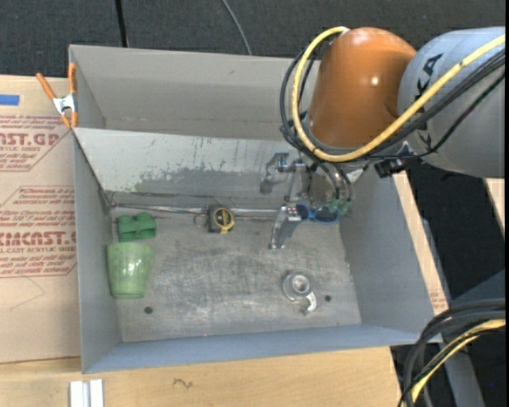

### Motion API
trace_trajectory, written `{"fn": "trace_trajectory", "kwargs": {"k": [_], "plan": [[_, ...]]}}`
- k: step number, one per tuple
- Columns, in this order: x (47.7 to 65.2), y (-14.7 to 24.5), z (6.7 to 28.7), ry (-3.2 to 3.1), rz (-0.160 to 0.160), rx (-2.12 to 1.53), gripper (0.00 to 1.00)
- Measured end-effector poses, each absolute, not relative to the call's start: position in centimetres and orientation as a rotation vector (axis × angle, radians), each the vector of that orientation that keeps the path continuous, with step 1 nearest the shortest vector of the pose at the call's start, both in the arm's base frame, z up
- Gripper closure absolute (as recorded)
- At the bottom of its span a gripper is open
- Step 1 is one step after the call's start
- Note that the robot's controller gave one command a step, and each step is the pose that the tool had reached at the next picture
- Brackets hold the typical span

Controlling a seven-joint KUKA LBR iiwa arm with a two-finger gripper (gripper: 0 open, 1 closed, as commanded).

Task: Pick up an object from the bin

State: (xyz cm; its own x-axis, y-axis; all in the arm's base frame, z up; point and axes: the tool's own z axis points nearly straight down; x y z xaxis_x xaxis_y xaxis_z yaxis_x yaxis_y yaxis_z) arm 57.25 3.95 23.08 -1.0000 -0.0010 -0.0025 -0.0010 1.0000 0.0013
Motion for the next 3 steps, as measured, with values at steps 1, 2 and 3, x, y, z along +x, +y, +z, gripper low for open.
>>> {"fn": "trace_trajectory", "kwargs": {"k": [1, 2, 3], "plan": [[50.3, -0.1, 12.1, 3.153, -0.001, -0.040, 0.00], [49.2, -5.6, 8.0, 3.138, -0.001, -0.229, 0.00], [49.3, -5.3, 8.2, 3.134, 0.001, -0.232, 1.00]]}}
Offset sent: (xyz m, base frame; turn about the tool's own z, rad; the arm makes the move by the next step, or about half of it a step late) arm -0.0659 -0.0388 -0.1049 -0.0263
